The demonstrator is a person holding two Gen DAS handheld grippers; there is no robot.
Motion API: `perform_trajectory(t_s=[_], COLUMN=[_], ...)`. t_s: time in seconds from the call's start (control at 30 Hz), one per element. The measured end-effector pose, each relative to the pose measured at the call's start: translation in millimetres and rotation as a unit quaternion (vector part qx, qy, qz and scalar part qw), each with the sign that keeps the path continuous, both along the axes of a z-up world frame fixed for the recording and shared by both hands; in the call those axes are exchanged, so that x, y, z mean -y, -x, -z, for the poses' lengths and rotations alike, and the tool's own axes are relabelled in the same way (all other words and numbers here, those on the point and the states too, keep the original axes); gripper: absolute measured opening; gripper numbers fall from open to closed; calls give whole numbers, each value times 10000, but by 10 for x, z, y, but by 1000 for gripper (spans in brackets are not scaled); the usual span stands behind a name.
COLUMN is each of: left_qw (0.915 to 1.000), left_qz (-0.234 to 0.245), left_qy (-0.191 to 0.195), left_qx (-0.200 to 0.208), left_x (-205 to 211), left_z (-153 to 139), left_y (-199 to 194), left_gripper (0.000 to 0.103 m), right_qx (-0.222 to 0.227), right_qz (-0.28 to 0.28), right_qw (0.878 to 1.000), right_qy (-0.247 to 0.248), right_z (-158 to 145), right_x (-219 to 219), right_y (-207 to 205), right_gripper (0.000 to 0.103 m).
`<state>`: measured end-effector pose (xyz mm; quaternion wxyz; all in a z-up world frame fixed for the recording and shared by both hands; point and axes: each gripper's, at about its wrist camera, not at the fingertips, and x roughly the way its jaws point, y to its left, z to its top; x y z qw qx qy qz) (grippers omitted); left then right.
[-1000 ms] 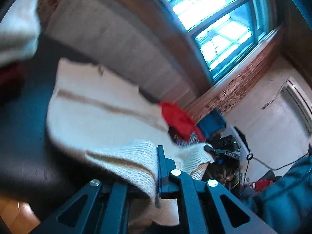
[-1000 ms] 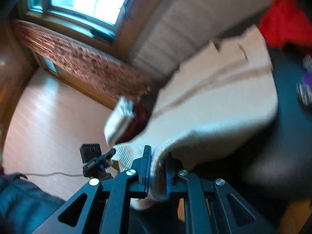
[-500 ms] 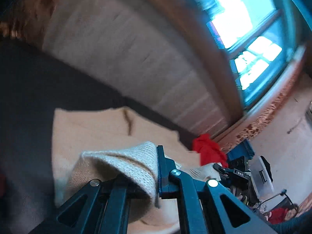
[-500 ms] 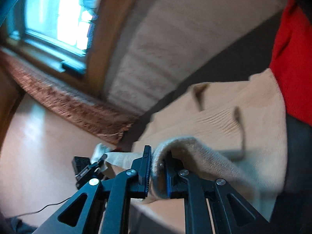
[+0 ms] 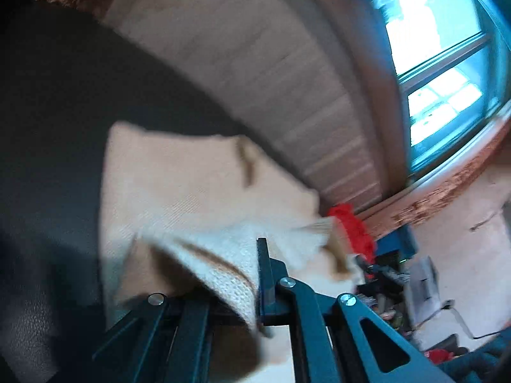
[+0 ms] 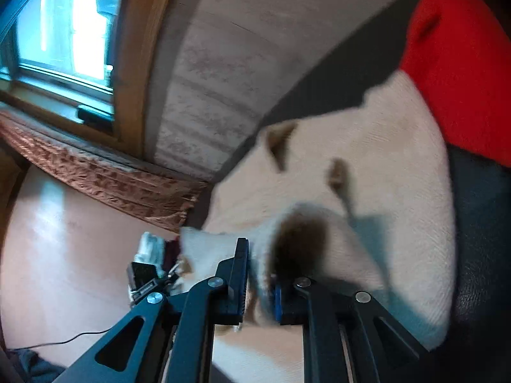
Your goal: Fold clothes
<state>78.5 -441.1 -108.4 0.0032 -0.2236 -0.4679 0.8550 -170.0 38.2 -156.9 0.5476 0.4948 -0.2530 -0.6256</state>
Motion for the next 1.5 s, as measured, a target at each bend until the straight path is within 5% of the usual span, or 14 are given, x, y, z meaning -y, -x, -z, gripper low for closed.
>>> perform_trajectory(t_s=[0.17,0.27,0.3,0.33,0.37,0.4,0.63,0.83,0.87,1.0,1.27,1.5], left_qw=[9986,9965,9951,9931,9905,9909,9956,9947,9944,9949,9940,9870], left_qz=[-208,-390,-489,-588,-685,-719,-565,-593,-569,-401,-175,-833], left_qy=[-160,-719,-859,-998,-1134,-1129,-617,-660,-698,-886,-1070,-1361], left_qx=[-450,-177,5,186,358,105,419,524,554,261,-139,-203], left_x=[152,358,388,418,448,432,139,0,-2,-50,0,226], left_z=[-163,152,318,484,647,663,560,529,504,277,60,137], left_y=[163,412,425,438,449,372,128,-161,-165,-270,-288,-317], left_gripper=[3,15,19,16,5,6,6,6,12,20,25,27], right_qx=[-178,160,447,599,660,704,444,566,641,666,640,1362], right_qz=[214,358,413,528,573,623,560,153,114,-242,-1569,-162], right_qw=[9993,9991,9981,9968,9961,9952,9953,9966,9965,9968,9854,9791], right_qy=[256,187,100,-36,117,282,648,585,520,367,-148,1503], right_z=[-248,-114,36,164,260,336,317,303,283,-18,-243,-220], right_x=[180,300,322,329,297,258,91,-58,-71,22,546,476], right_y=[218,409,485,520,529,532,291,51,37,-9,-259,207], right_gripper=[15,20,42,54,49,47,48,50,53,103,103,103])
